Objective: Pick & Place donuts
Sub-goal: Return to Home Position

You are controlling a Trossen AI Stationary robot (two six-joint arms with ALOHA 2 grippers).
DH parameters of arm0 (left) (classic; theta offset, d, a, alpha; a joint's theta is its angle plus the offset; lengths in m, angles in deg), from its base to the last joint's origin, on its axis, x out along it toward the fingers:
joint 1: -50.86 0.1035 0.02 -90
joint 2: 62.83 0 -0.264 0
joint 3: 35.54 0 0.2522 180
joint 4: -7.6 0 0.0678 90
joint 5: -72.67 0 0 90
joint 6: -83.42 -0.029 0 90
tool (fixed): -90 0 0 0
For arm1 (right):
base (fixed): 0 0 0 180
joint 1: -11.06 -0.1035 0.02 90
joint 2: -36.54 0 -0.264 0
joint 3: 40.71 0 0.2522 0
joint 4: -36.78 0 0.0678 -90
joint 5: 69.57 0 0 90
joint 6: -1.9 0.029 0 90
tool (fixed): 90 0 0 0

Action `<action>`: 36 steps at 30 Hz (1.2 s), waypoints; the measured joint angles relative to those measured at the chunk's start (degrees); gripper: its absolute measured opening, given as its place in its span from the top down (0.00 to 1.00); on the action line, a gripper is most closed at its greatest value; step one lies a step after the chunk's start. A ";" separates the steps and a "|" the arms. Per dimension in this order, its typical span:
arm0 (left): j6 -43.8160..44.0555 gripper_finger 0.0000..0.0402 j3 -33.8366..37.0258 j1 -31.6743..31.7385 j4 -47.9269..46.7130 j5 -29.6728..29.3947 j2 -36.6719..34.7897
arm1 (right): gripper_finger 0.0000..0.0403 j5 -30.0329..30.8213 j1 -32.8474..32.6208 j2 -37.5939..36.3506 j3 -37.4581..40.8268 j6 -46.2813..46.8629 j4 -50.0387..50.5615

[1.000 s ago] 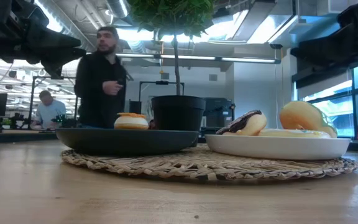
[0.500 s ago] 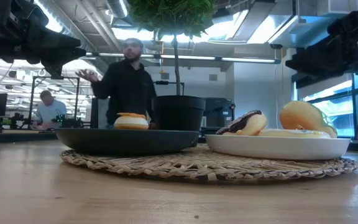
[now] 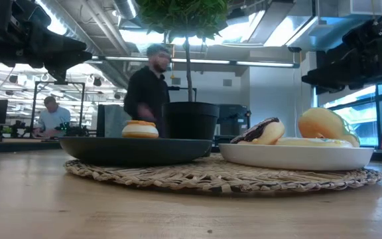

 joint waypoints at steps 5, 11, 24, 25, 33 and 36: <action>0.00 0.64 0.00 0.00 0.00 -0.01 0.00 | 0.57 0.02 -0.02 0.80 0.00 -1.59 -0.01; -0.02 0.64 0.00 0.00 0.02 -0.01 0.00 | 0.57 0.07 -0.02 0.80 0.00 0.03 -0.02; -0.01 0.63 0.00 0.00 0.02 -0.01 0.00 | 0.57 0.11 -0.02 0.80 0.00 0.16 -0.04; 0.00 0.64 0.00 0.00 0.02 -0.01 0.00 | 0.57 0.11 -0.02 0.80 0.00 0.11 -0.04; 0.00 0.64 0.00 -0.01 0.02 -0.01 0.00 | 0.57 0.13 -0.02 0.80 0.00 0.17 -0.07; 0.00 0.64 0.00 0.00 0.02 -0.01 0.00 | 0.57 0.13 -0.02 0.64 0.00 0.09 -0.06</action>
